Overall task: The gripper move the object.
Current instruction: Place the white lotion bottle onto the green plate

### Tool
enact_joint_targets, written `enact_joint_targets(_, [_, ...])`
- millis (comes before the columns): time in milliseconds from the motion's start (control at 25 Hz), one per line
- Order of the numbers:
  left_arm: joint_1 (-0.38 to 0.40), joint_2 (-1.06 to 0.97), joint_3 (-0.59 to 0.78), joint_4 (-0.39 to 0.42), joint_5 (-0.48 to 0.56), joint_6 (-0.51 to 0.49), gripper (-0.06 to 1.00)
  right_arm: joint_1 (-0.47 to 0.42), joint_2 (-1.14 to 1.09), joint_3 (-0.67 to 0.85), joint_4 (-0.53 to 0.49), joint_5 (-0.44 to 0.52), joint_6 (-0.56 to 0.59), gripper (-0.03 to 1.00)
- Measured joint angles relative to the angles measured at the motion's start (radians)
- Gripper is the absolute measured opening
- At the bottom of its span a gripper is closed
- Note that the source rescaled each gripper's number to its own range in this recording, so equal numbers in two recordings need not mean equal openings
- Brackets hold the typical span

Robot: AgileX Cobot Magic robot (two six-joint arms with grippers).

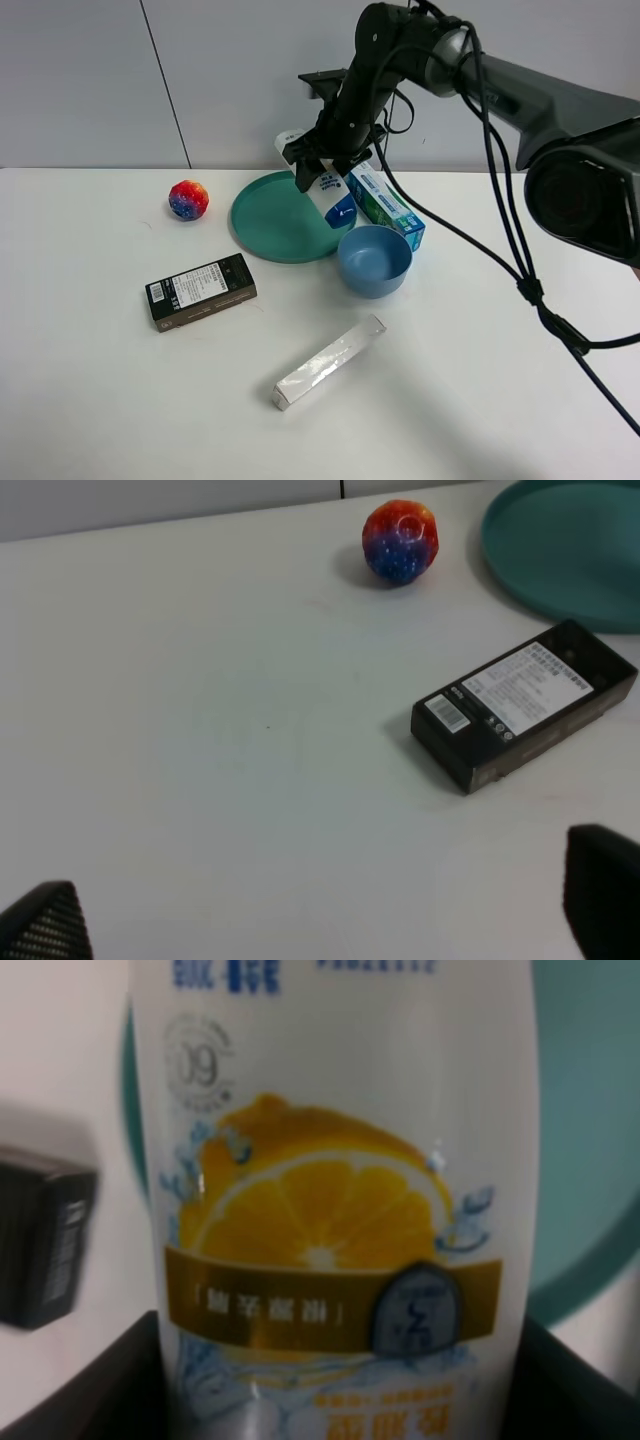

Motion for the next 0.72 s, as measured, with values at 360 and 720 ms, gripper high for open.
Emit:
enact_joint_targets(360, [0.000, 0.000, 0.000, 0.000, 0.000, 0.000, 1.00, 0.007, 0.084, -0.004, 0.000, -0.169, -0.013, 0.01])
enact_joint_targets(720, [0.000, 0.000, 0.000, 0.000, 0.000, 0.000, 1.00, 0.018, 0.135, -0.004, -0.016, -0.281, -0.025, 0.01])
